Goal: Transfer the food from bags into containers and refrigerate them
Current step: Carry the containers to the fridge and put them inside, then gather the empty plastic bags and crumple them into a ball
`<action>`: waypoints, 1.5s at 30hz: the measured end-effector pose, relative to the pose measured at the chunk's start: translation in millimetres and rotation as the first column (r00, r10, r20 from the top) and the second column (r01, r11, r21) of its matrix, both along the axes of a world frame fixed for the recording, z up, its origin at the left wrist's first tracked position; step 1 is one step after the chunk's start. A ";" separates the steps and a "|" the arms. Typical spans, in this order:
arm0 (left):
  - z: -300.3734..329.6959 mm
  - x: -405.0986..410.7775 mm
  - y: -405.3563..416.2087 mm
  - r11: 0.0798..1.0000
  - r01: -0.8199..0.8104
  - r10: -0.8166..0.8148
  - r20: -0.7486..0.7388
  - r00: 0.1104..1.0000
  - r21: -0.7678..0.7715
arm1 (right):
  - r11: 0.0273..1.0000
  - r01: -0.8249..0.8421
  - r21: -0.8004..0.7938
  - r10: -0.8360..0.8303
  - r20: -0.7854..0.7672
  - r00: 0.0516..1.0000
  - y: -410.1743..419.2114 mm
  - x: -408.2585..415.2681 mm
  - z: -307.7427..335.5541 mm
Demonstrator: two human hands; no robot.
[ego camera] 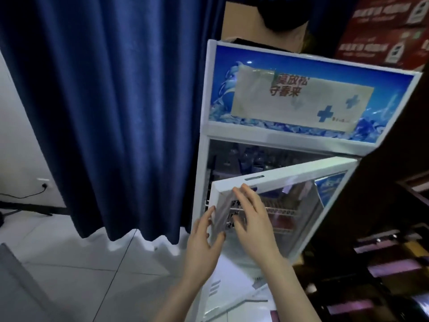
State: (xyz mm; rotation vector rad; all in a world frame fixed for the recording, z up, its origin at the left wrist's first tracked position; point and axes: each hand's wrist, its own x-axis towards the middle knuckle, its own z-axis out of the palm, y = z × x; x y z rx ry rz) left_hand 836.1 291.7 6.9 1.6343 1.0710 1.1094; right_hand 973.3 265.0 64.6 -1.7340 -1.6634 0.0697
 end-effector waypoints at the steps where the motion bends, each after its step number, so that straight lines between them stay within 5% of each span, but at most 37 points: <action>1: -1.4 -1.3 15.4 1.000 0.001 -0.001 -0.009 1.000 0.005 | 1.000 -0.007 0.009 0.007 0.007 1.000 15.9 -1.1 -0.8; 8: 5.9 3.4 118.9 1.000 -0.019 0.019 -0.078 0.997 -0.009 | 0.995 0.075 0.058 -0.069 -0.097 0.993 102.2 5.6 -5.1; 14: 10.8 19.7 187.0 1.000 -0.018 0.016 -0.089 0.996 -0.025 | 0.997 0.079 0.026 -0.081 0.063 0.995 171.2 26.5 -8.5; 25: 2.1 55.3 252.1 0.998 -0.064 0.065 -0.182 0.981 0.014 | 0.998 -0.044 0.050 0.042 0.049 0.998 232.1 54.7 -28.8; 34: 1.9 32.9 248.9 0.990 -0.132 0.116 -0.224 0.968 -0.058 | 0.961 -0.058 0.270 0.134 -0.274 0.952 238.8 19.2 -42.4; 41: -11.7 -84.7 194.3 0.854 -0.501 0.385 -0.479 0.789 -0.139 | 0.919 -0.385 0.086 0.383 -0.429 0.818 256.4 -64.8 -59.8; 43: -16.3 -126.3 165.3 0.775 -0.615 0.433 -0.586 0.684 -0.145 | 0.845 -0.533 -0.051 0.461 -0.438 0.772 255.6 -101.0 -58.3; 45: -19.8 -170.8 124.3 0.662 -0.726 0.439 -0.688 0.577 -0.186 | 0.668 -0.695 -0.265 0.578 -0.403 0.709 245.0 -152.6 -60.3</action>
